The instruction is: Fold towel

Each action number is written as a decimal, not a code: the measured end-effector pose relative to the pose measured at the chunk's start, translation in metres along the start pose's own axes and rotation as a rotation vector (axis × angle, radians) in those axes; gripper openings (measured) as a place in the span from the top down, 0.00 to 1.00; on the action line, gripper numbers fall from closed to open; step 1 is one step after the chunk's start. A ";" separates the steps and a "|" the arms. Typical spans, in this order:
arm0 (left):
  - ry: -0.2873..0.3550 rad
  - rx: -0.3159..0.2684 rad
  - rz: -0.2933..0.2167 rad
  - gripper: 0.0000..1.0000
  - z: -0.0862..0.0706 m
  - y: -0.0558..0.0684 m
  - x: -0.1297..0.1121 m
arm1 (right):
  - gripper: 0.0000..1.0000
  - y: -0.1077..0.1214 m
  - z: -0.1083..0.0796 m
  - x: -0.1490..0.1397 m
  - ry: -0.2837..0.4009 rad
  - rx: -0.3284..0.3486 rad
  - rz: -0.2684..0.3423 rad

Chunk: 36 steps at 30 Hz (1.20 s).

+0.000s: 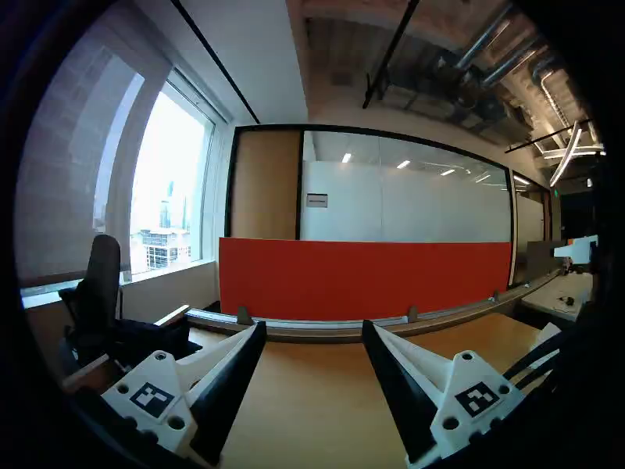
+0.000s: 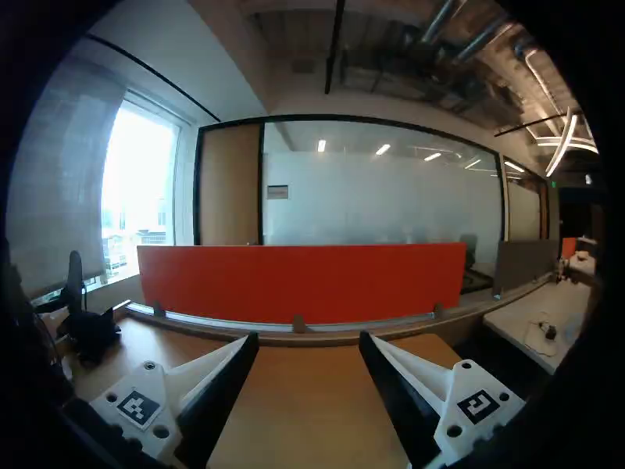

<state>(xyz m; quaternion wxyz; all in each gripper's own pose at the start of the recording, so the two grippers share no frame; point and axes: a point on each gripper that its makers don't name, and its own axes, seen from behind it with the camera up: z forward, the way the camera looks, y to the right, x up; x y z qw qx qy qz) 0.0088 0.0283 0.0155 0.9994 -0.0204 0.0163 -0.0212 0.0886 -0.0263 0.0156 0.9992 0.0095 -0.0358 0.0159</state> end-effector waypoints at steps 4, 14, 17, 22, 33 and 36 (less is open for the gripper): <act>0.001 0.004 0.021 0.11 -0.003 -0.002 -0.016 | 0.00 -0.007 -0.002 -0.004 0.010 0.005 -0.001; -0.003 0.005 0.046 0.10 -0.010 -0.008 -0.067 | 0.00 -0.026 0.000 -0.034 0.002 0.021 -0.014; -0.004 0.014 0.042 0.10 -0.011 -0.013 -0.083 | 0.00 -0.031 0.002 -0.045 -0.005 0.027 -0.019; -0.001 0.026 0.038 0.10 -0.013 -0.020 -0.106 | 0.00 -0.037 0.005 -0.062 -0.002 0.032 -0.023; -0.001 0.034 0.029 0.11 -0.021 -0.021 -0.152 | 0.00 -0.048 0.009 -0.094 0.001 0.044 -0.062; 0.003 0.033 0.031 0.11 -0.022 -0.021 -0.159 | 0.00 -0.050 0.009 -0.100 0.000 0.049 -0.069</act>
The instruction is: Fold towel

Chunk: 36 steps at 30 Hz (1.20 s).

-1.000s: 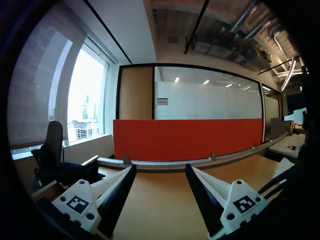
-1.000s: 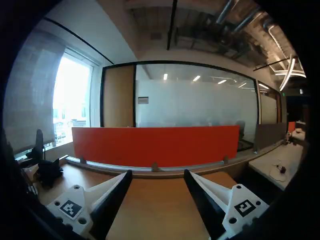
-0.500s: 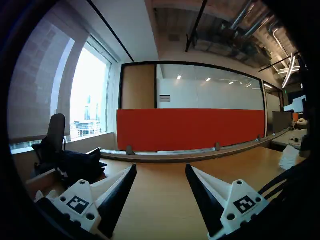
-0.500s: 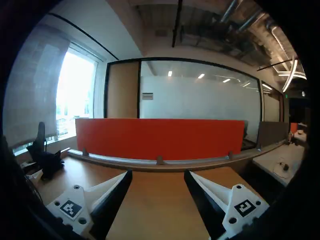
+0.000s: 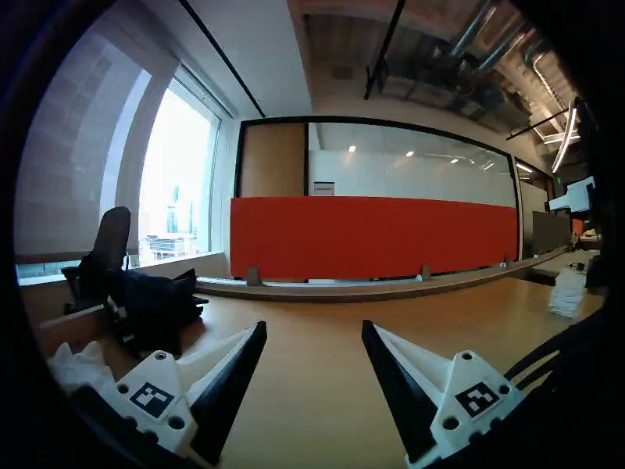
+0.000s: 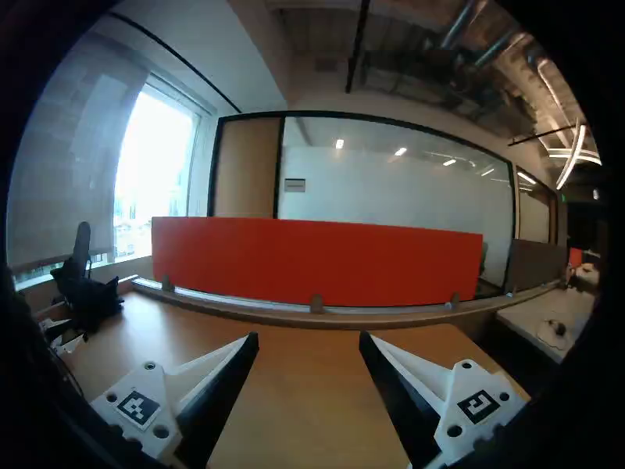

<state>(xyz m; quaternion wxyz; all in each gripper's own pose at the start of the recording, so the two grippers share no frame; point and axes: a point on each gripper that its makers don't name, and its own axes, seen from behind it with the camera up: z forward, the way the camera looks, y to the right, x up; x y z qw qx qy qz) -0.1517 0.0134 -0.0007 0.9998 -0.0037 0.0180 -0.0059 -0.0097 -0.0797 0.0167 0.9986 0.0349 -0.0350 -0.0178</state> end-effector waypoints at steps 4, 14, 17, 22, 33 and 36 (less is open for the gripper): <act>0.006 0.004 0.012 0.10 -0.001 -0.002 -0.007 | 0.00 0.000 0.000 -0.005 0.003 0.000 0.008; -0.001 0.013 0.009 0.10 -0.002 -0.006 -0.020 | 0.00 0.005 0.001 -0.017 0.000 -0.007 0.015; -0.012 0.015 -0.008 0.10 0.000 -0.008 -0.024 | 0.00 0.004 0.001 -0.021 -0.007 -0.005 0.012; -0.018 0.019 -0.030 0.11 0.000 -0.011 -0.028 | 0.00 0.003 0.003 -0.025 -0.016 -0.007 0.003; -0.028 0.024 -0.013 0.11 0.000 -0.013 -0.032 | 0.00 0.003 0.004 -0.021 -0.013 -0.008 -0.003; -0.028 0.022 0.000 0.11 0.000 -0.012 -0.032 | 0.00 0.004 0.004 -0.021 -0.013 -0.010 -0.001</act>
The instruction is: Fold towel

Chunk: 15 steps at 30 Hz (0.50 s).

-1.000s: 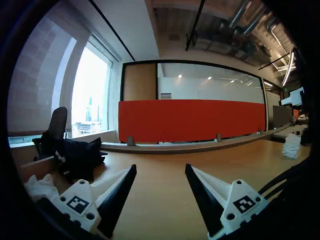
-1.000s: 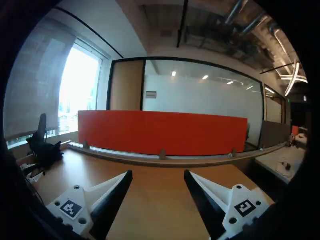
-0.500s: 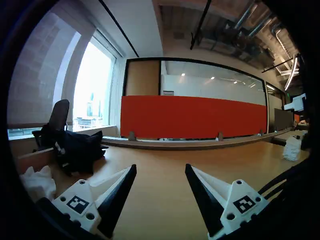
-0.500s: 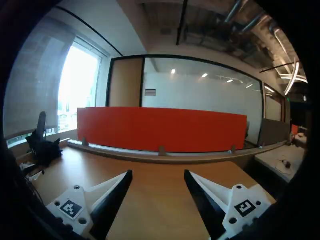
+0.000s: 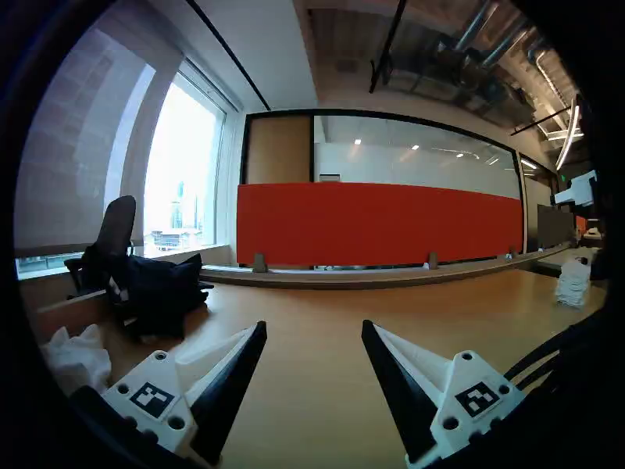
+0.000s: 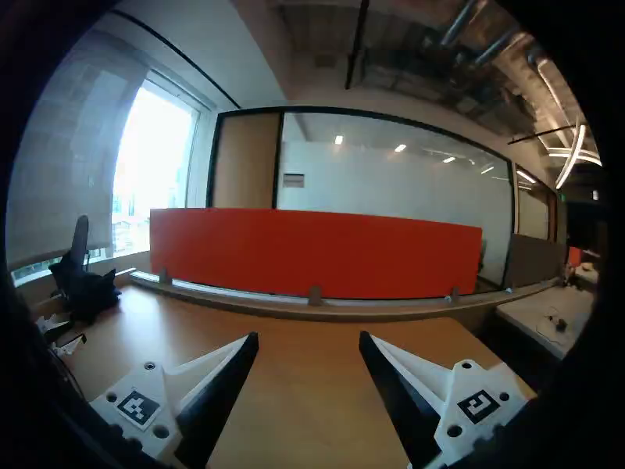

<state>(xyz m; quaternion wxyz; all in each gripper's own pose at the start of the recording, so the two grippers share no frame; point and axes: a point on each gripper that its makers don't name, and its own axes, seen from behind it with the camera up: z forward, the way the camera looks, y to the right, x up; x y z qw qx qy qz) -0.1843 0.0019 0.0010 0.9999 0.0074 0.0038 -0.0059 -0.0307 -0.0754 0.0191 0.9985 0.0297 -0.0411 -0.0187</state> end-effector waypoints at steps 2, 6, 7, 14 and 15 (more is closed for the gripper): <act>0.001 -0.002 0.009 0.10 0.000 0.001 -0.001 | 0.00 0.001 0.000 0.000 0.001 -0.001 0.001; 0.001 -0.001 0.007 0.10 0.000 0.000 -0.001 | 0.00 0.003 0.000 -0.001 0.003 -0.002 0.001; 0.001 0.000 0.008 0.10 0.000 0.000 -0.001 | 0.00 0.003 0.001 -0.001 0.002 -0.003 0.002; 0.001 0.003 0.011 0.10 0.000 0.001 -0.002 | 0.00 0.007 0.001 0.000 0.005 -0.006 0.007; 0.001 0.002 0.011 0.10 0.001 0.001 -0.002 | 0.00 0.008 0.002 0.000 0.006 -0.007 0.008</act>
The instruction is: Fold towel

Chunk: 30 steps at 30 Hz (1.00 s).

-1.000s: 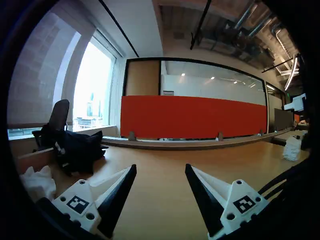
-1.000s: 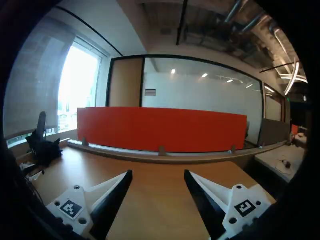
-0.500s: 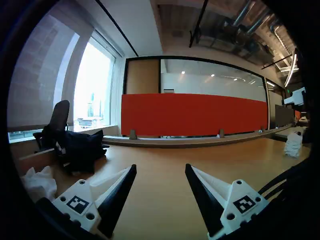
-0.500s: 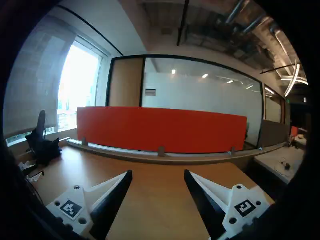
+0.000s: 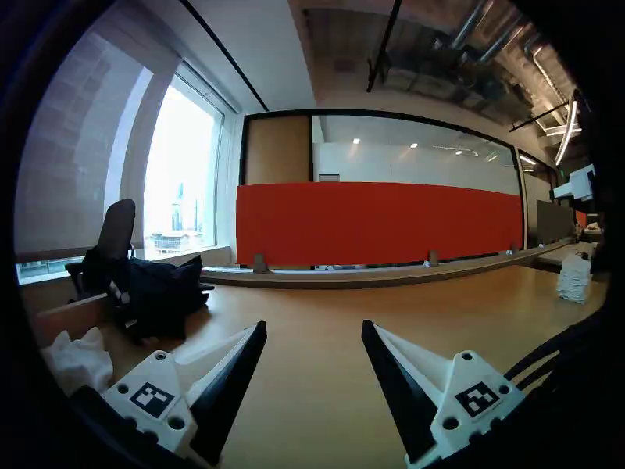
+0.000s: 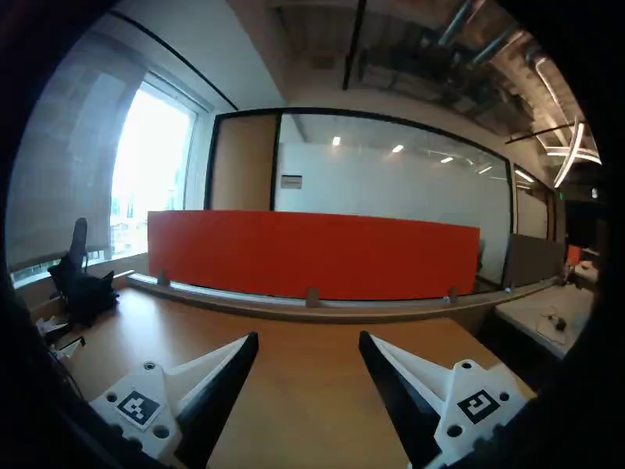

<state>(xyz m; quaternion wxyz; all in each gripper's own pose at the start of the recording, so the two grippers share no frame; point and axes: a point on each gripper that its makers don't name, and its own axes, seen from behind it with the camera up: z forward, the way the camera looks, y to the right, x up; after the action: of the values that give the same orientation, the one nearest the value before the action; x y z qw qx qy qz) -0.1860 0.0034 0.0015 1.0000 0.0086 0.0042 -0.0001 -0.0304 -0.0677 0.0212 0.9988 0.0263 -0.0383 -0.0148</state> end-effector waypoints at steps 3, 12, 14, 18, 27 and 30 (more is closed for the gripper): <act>0.001 0.000 -0.001 0.10 0.000 0.000 0.000 | 0.00 0.002 0.001 0.000 0.003 -0.001 0.004; 0.001 0.000 0.001 0.10 0.000 0.001 -0.003 | 0.00 0.023 -0.001 0.014 0.039 -0.022 0.017; 0.001 0.000 0.001 0.10 0.001 0.001 -0.003 | 0.00 0.030 -0.003 0.019 0.050 -0.029 0.021; 0.001 0.000 -0.001 0.10 0.001 0.001 -0.004 | 0.00 0.045 -0.007 0.026 0.066 -0.042 0.017; 0.002 0.000 0.000 0.10 0.001 0.001 -0.004 | 0.00 0.072 -0.013 0.039 0.103 -0.073 0.026; 0.002 0.000 0.000 0.10 0.001 0.001 -0.004 | 0.00 0.076 -0.013 0.037 0.111 -0.078 0.034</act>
<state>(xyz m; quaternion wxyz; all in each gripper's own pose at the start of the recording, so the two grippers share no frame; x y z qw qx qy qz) -0.1900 0.0049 0.0024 0.9999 0.0088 0.0050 -0.0003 0.0099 0.0078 0.0148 0.9998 -0.0127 0.0173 0.0022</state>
